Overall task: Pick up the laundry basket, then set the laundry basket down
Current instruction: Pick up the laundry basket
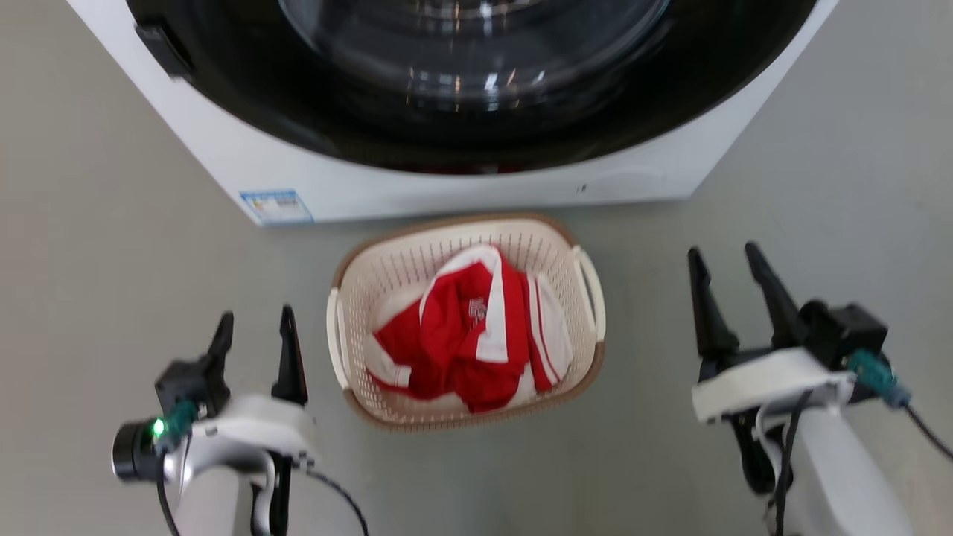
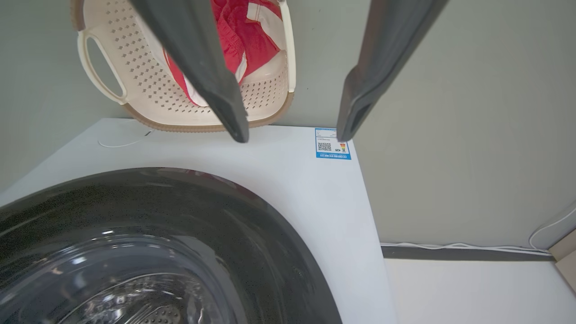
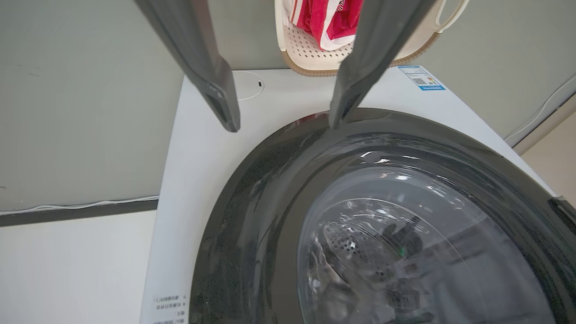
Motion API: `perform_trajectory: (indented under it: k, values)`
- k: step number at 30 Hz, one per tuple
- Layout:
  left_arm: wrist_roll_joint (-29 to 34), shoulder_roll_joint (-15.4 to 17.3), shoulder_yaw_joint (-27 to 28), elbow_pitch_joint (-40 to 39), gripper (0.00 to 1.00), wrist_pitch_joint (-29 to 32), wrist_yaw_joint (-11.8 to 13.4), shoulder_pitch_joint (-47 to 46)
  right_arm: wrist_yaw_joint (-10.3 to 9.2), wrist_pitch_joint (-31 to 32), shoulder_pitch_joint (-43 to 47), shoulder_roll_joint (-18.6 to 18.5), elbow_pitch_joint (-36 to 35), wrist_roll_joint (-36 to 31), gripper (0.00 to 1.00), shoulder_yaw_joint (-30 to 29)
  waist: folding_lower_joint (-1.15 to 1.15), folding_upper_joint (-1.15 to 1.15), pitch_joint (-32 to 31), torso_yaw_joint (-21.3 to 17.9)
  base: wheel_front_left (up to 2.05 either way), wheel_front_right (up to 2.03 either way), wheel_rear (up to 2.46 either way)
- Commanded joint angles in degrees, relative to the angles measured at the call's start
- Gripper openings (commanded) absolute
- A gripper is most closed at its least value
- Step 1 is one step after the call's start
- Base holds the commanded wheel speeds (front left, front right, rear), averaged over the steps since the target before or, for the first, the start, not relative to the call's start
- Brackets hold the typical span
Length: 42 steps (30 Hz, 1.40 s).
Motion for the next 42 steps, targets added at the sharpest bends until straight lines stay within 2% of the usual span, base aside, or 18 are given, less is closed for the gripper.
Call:
perform_trajectory:
  k: [1,13,23,31,42]
  values:
    - [-1.17,0.61,2.07,1.78,1.00,-0.31,-0.46,-4.59,0.39,-0.38,-4.08,-0.01,1.49,0.65,1.00,0.39,0.00,0.00,6.56,1.19,0.00,0.00,0.00]
    - [-3.42,0.52,-0.76,14.92,1.00,-0.31,-0.03,-18.54,0.39,-0.38,-18.03,-0.01,14.90,-3.45,1.00,-1.14,0.00,0.00,18.45,2.74,0.00,0.00,0.00]
    - [-6.65,0.52,-4.89,23.39,1.00,-0.31,0.31,-27.02,0.39,-0.38,-25.99,-0.01,24.27,-5.45,1.00,-1.16,0.00,0.00,26.05,4.91,0.00,0.00,0.00]
    - [-9.36,0.51,-8.76,27.94,1.00,-0.31,0.48,-30.78,0.39,-0.38,-30.58,-0.01,30.17,-6.72,1.00,-1.52,0.00,0.00,30.03,6.08,0.00,0.00,0.00]
    - [-12.83,0.51,-14.14,32.64,1.00,-0.31,0.74,-34.70,0.39,-0.38,-34.09,-0.01,35.92,-6.54,1.00,0.08,0.00,0.00,32.23,6.86,0.00,0.00,0.00]
